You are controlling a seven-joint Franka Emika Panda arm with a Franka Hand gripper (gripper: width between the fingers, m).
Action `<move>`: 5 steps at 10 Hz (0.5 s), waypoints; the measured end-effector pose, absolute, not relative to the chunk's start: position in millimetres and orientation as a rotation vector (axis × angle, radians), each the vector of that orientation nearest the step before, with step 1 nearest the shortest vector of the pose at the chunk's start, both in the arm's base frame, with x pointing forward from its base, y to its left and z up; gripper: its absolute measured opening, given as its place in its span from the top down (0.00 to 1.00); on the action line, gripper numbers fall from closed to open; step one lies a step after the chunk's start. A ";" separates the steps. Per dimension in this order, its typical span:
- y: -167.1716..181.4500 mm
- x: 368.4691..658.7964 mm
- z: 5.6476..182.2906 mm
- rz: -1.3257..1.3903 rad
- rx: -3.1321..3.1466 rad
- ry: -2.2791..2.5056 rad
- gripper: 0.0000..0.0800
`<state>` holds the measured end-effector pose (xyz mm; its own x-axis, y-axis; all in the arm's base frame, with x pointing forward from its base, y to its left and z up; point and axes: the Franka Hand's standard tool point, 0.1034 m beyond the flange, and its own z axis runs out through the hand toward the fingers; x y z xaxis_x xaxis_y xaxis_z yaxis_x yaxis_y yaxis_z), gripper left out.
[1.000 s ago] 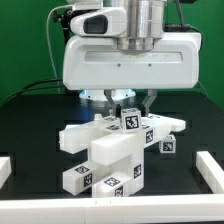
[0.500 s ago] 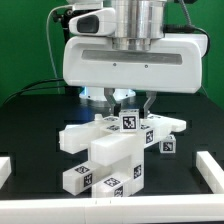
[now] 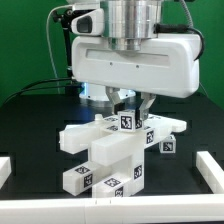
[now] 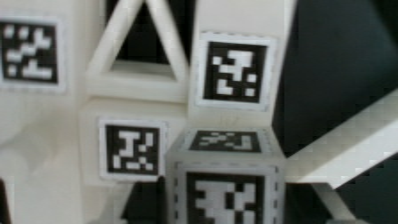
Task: Assemble chair
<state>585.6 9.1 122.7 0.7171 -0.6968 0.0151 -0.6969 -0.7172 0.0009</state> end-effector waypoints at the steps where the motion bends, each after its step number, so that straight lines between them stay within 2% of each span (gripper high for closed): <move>1: 9.8 585.8 122.7 0.020 2.868 -1.289 0.65; 3: 10.6 585.8 122.5 0.018 2.866 -1.297 0.65; 5: 10.9 586.0 122.9 0.018 2.910 -1.192 0.30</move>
Offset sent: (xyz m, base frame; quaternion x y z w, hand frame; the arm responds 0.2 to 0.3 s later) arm 0.0000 0.0000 0.0000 0.0000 0.0000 -0.0650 0.9979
